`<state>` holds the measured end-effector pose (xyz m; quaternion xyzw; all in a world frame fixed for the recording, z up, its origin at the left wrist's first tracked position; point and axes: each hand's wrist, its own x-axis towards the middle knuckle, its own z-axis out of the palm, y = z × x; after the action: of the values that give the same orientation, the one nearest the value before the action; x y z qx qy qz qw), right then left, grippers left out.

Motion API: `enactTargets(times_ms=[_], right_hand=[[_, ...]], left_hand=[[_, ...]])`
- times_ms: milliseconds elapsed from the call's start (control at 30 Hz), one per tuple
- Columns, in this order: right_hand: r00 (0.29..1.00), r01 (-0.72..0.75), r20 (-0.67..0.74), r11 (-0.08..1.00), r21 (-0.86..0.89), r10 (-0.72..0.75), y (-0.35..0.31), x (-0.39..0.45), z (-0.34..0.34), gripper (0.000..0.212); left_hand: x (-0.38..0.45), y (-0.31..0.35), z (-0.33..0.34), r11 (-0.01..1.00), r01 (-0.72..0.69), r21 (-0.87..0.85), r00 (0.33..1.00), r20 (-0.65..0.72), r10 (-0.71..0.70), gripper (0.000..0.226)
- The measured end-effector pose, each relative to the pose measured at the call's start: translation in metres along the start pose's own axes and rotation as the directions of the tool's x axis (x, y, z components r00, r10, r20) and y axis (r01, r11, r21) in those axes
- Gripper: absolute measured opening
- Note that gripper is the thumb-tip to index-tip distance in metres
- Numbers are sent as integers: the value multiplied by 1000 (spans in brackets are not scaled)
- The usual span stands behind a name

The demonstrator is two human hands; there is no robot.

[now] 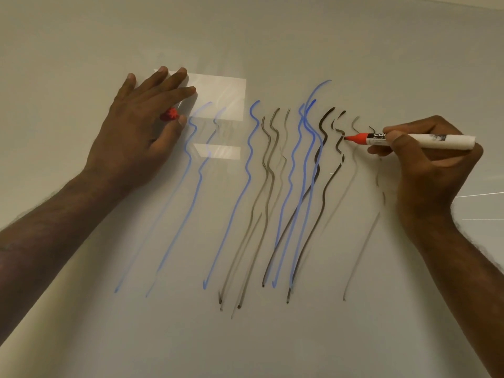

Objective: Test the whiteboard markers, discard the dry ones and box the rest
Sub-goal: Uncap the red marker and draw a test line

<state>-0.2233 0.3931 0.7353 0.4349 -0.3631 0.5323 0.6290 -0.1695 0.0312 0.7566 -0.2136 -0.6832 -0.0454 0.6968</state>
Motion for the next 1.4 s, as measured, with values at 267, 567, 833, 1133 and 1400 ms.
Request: enactTargets(times_ms=[267,567,833,1133,1400], right_hand=[[998,-38,46,999,10,38,-5,-36,-13,18],[961,-108,259,994,19,100,-22,-108,-25,7],[913,-216,349,976,-21,209,-32,-139,-28,7],[876,-308,387,951,-9,287,-58,-153,-25,5],[830,-357,476,933,51,292,-89,-205,-7,11]], left_hand=[[-5,3,0,1000,7,11,1000,-4,-6,46],[-17,9,-1,999,30,17,999,-13,-30,46],[-37,14,0,996,74,-43,995,-57,-76,41],[-108,56,-4,852,242,-464,934,-128,-335,34],[-200,106,-1,407,296,-864,788,-20,-616,35]])
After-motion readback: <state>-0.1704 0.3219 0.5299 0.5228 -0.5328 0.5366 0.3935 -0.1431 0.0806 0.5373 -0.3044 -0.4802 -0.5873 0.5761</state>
